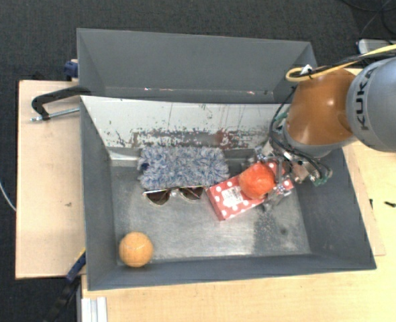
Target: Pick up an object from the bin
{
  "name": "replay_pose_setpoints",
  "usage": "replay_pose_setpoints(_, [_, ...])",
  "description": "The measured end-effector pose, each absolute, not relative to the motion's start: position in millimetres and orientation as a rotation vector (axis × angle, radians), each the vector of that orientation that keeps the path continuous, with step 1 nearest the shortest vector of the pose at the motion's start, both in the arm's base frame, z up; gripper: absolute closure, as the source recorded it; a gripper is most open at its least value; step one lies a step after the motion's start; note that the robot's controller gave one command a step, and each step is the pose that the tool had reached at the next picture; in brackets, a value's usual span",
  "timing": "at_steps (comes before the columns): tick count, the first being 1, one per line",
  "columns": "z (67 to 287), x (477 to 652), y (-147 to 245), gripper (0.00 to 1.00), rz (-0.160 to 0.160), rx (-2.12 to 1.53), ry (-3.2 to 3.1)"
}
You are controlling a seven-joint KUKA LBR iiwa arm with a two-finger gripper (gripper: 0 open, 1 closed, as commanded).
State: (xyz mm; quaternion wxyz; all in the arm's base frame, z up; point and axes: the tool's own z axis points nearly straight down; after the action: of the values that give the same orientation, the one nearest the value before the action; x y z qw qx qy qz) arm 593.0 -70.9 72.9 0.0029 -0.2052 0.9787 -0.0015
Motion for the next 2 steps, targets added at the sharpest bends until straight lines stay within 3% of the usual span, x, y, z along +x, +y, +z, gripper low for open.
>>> replay_pose_setpoints(2, [75.7,592.1,-70.8,1.0,-0.003,-0.644,3.071])
